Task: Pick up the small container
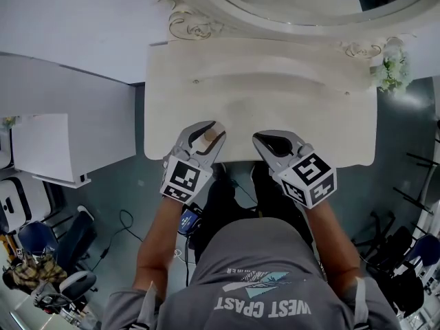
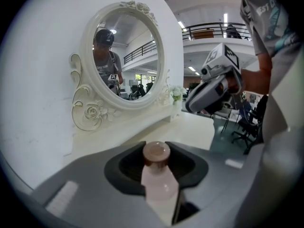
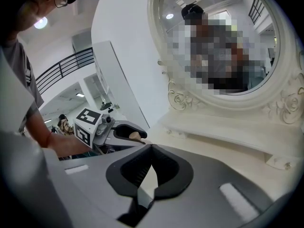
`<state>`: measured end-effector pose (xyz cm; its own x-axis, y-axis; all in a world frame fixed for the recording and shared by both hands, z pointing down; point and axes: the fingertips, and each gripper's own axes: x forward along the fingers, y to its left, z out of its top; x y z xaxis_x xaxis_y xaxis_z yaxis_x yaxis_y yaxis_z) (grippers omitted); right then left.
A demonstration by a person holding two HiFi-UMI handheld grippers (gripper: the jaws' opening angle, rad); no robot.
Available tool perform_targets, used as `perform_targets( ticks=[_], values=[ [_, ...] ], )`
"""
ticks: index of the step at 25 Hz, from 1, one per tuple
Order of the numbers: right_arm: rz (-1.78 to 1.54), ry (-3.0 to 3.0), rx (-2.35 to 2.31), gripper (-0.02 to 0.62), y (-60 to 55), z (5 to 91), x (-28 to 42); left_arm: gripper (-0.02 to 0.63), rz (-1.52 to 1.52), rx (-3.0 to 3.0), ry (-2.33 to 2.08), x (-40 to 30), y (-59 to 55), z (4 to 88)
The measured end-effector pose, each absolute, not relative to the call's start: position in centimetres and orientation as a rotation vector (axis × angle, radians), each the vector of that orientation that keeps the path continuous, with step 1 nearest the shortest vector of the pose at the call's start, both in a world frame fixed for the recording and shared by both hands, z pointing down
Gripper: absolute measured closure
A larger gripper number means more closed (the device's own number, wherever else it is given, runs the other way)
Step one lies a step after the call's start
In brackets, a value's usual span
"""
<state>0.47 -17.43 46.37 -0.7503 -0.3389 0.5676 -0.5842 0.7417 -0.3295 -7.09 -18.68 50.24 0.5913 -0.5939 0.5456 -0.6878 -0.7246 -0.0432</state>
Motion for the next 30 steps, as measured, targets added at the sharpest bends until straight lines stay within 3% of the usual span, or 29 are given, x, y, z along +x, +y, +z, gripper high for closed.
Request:
perform_targets(
  ticks=[30],
  values=[
    [0.757,-2.417,0.674,0.595,-20.4,49.6,-0.6,0.482,0.874,2.561,-0.887,-5.6,-19.4,55.9]
  ],
)
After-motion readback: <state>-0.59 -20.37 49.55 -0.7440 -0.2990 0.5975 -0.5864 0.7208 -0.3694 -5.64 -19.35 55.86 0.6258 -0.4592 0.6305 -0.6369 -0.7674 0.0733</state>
